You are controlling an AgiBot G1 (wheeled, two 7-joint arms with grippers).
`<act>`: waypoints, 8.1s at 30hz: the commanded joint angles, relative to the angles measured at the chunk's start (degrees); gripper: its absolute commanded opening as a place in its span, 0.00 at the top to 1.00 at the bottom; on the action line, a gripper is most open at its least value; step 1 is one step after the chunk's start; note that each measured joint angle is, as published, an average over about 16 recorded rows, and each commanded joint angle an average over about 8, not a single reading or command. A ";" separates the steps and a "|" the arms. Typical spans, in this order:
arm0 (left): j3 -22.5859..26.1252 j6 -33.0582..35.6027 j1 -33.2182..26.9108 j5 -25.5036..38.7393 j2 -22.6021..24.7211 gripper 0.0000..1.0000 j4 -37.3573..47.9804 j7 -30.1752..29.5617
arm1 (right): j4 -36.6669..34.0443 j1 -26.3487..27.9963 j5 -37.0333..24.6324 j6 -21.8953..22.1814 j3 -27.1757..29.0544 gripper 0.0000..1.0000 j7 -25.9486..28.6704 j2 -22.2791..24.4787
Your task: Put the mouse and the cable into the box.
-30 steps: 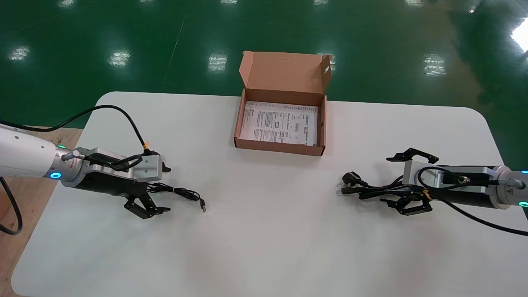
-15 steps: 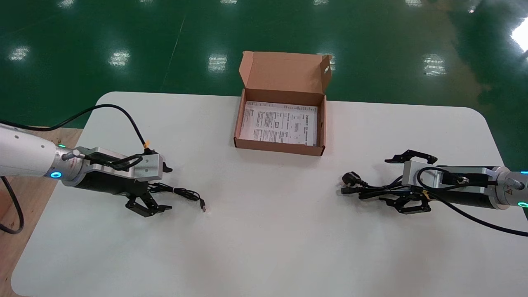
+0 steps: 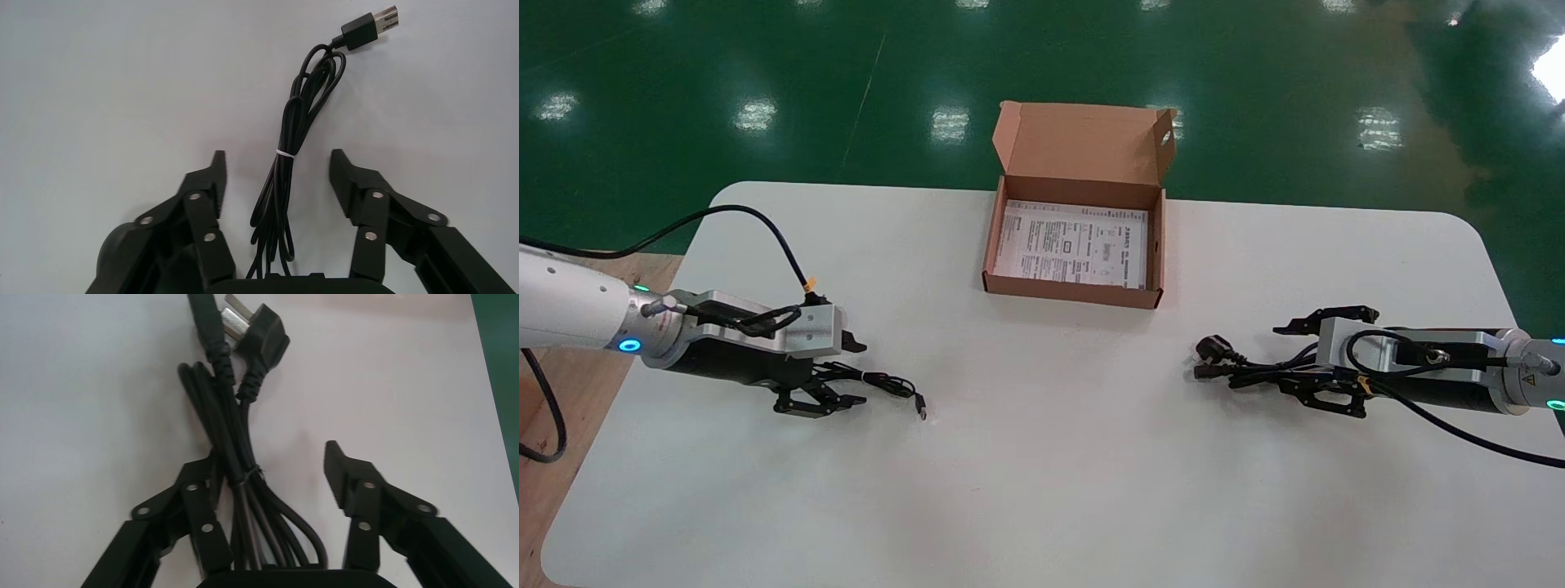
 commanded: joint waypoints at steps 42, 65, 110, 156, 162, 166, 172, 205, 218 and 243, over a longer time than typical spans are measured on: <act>-7.50 -8.30 -19.76 -9.64 0.20 1.00 -7.64 0.76 | 7.82 8.01 6.87 11.91 5.37 1.00 -6.75 -9.54; -13.20 -8.45 -26.96 -17.26 2.35 1.00 -1.87 15.08 | 2.16 4.08 9.40 23.40 4.56 1.00 -17.20 -24.53; -14.71 -4.98 -17.80 -19.53 11.25 1.00 2.93 15.88 | -0.16 10.68 18.32 25.55 -3.12 0.00 -8.36 -16.10; 0.04 -26.27 5.59 -22.29 15.14 1.00 -13.63 3.86 | -5.18 19.41 17.15 14.30 -3.40 0.00 -17.07 3.06; 2.79 -29.66 5.62 -22.25 15.16 0.95 -13.88 2.71 | -5.73 19.87 16.10 12.04 -4.13 0.00 -16.32 4.49; 4.24 -31.24 5.68 -22.26 15.18 0.45 -14.25 2.17 | -5.84 20.04 15.75 11.25 -4.39 0.00 -16.11 4.93; 4.90 -31.90 5.73 -22.31 15.18 0.00 -14.54 1.97 | -5.91 20.14 15.65 11.02 -4.45 0.00 -16.07 5.02; -4.95 -19.51 14.37 -30.24 3.66 0.00 -29.41 -9.28 | 14.57 6.41 23.69 3.50 1.31 0.00 4.26 8.73; -12.38 -9.95 21.47 -36.69 -5.71 0.00 -41.75 -18.59 | 30.54 -4.22 29.93 -2.57 5.79 0.00 20.13 11.71; -26.65 8.39 35.10 -49.07 -23.70 0.00 -65.46 -36.45 | 61.20 -24.64 41.92 -14.21 14.41 0.00 50.59 17.45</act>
